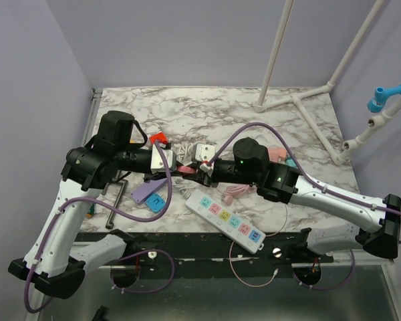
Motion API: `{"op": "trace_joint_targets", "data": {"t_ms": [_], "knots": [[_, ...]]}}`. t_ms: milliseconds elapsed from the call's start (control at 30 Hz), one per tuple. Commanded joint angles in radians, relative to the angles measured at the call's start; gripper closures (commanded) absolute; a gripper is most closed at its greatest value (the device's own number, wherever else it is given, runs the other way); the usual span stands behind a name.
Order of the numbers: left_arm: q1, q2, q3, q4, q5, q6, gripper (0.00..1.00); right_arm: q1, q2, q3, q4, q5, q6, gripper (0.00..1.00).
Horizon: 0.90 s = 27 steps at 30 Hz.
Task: Pull the plug off the socket
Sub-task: Remove the plug from the socket.
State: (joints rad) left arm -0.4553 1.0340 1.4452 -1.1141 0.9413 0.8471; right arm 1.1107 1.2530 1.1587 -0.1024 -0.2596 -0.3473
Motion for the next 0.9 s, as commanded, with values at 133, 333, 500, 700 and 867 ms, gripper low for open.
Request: {"op": "trace_joint_targets", "data": {"t_ms": [133,333,500,700,867], "knots": [[0.001,-0.013,0.021,0.026,0.066,0.001,0.44,0.009,0.042,0.032,0.026,0.026,0.043,0.99],[0.001,0.006,0.063,-0.037,0.069,0.046,0.02,0.023,0.014,-0.008,0.019,0.125,0.009,0.99],[0.003,0.004,0.093,-0.131,0.026,0.141,0.02,0.027,-0.023,-0.033,-0.012,0.195,-0.020,0.99],[0.010,-0.006,0.068,-0.155,-0.033,0.193,0.02,0.035,-0.063,-0.048,-0.065,0.224,-0.033,0.99],[0.013,0.005,0.054,-0.122,-0.047,0.199,0.08,0.045,-0.083,-0.045,-0.085,0.227,-0.029,0.99]]}}
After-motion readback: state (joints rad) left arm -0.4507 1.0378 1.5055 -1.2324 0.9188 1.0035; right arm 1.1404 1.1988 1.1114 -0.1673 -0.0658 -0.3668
